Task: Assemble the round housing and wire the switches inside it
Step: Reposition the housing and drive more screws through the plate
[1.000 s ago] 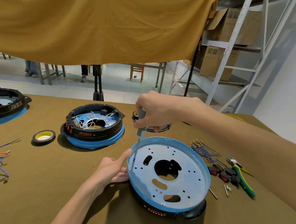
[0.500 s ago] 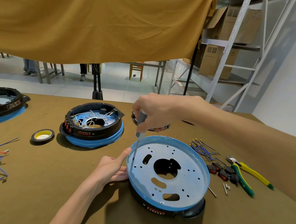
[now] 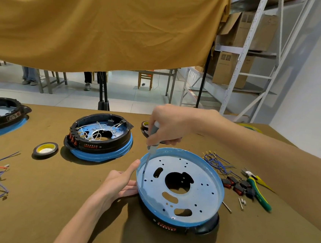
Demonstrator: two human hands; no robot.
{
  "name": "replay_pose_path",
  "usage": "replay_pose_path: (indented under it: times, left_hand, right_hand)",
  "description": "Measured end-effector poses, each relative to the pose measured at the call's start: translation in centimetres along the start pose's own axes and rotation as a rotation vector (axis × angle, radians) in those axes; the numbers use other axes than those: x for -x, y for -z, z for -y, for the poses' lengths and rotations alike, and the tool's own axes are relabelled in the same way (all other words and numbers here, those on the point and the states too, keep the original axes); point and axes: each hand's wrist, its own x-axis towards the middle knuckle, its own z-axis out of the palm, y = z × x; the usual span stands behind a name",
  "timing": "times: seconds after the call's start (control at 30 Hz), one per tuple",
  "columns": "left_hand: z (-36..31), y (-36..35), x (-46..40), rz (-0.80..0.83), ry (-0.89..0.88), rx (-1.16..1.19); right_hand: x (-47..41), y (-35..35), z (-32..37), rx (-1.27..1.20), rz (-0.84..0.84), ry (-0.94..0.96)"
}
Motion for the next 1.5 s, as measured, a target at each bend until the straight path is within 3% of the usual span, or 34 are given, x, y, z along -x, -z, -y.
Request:
replay_pose_path:
  times: [0.07,0.17,0.27,0.33,0.4,0.47,0.6,0.73,0.93,1.07,1.17,1.3,1.5]
  left_hand:
    - [-0.2,0.1,0.2,0.04,-0.011,0.094]
    - [-0.4,-0.1,0.6,0.111,0.016,0.278]
    - [-0.5,-0.6,0.9,0.177,-0.001,0.436]
    - [-0.4,-0.6,0.9,0.178,-0.002,0.575]
    - [-0.4,-0.9,1.2,0.206,0.01,0.698]
    - [-0.6,-1.5,1.4,0.28,0.007,0.804]
    - [-1.5,-3.4,1.5,0.298,-0.049,0.781]
    - [-3.5,-5.7,1.8,0.176,-0.086,0.749]
    - [-6.0,-8.9,3.9,0.234,-0.289,0.614]
    - [-5.2,-11.0,5.7,0.242,-0.506,0.252]
    - [-4.2,-13.1,6.9,0.254,-0.645,-0.006]
    - [-3.4,-15.2,7.6,0.285,-0.756,-0.085]
    - [-3.2,-16.6,7.9,0.257,-0.855,-0.162]
  right_hand:
    - [1.9,-0.2,-2.5,-0.202,-0.072,-0.077]
    - [5.2,-2.4,-6.9,-0.722,-0.27,-0.277]
    - [7.8,-5.9,-9.2,-1.282,-0.291,-0.432]
    - [8.8,-8.3,-9.3,-1.465,-0.269,-0.546]
    - [9.5,-10.5,-8.7,-1.226,-0.265,-0.581]
    - [10.2,-12.2,-7.6,-0.906,-0.273,-0.449]
    - [11.2,-13.2,-5.6,-0.748,-0.277,-0.151]
    - [11.0,-13.5,-5.1,-0.516,-0.429,-0.113]
    - [12.4,-10.3,-8.0,-0.823,-0.444,-0.214]
    - [13.3,-8.8,-10.8,-1.202,-0.428,-0.347]
    - [13.9,-8.2,-12.6,-1.515,-0.378,-0.279]
    - [14.3,-8.8,-13.6,-1.656,-0.349,-0.255]
    - [14.9,-9.3,-14.4,-1.805,-0.446,-0.214]
